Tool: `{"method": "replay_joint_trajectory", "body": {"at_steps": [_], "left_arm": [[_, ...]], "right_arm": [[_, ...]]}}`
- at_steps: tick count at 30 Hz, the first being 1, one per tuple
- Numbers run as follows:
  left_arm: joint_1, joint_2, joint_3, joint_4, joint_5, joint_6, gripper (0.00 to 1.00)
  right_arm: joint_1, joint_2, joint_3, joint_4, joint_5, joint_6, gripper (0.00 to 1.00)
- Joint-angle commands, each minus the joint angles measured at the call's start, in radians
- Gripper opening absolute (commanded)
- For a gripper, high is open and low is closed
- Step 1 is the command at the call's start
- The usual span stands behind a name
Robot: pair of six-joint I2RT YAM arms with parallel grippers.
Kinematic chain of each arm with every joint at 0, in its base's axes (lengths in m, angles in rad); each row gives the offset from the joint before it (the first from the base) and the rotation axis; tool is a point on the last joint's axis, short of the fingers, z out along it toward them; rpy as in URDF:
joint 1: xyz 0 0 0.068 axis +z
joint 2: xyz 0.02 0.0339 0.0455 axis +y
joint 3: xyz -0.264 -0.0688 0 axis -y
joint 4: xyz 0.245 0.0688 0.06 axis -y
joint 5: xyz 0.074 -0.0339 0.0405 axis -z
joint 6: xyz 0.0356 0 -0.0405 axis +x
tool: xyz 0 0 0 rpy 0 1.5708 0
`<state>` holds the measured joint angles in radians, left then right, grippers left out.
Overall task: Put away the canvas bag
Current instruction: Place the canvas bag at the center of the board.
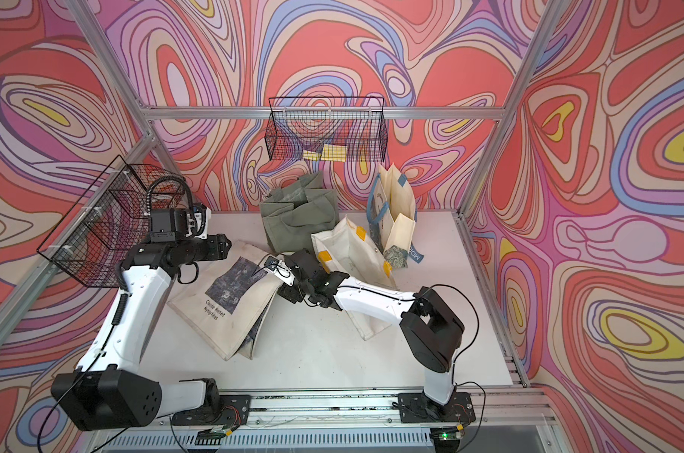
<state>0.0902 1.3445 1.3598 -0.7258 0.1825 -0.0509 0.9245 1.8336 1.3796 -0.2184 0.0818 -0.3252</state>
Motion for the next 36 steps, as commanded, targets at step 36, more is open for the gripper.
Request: {"method": "replay_joint_trajectory", "body": {"at_steps": [36], "left_arm": [[0.09, 0.616, 0.171, 0.155, -0.103, 0.075, 0.81]], "right_arm": [[-0.08, 0.266, 0.4, -0.504, -0.35, 0.69, 0.78]]}}
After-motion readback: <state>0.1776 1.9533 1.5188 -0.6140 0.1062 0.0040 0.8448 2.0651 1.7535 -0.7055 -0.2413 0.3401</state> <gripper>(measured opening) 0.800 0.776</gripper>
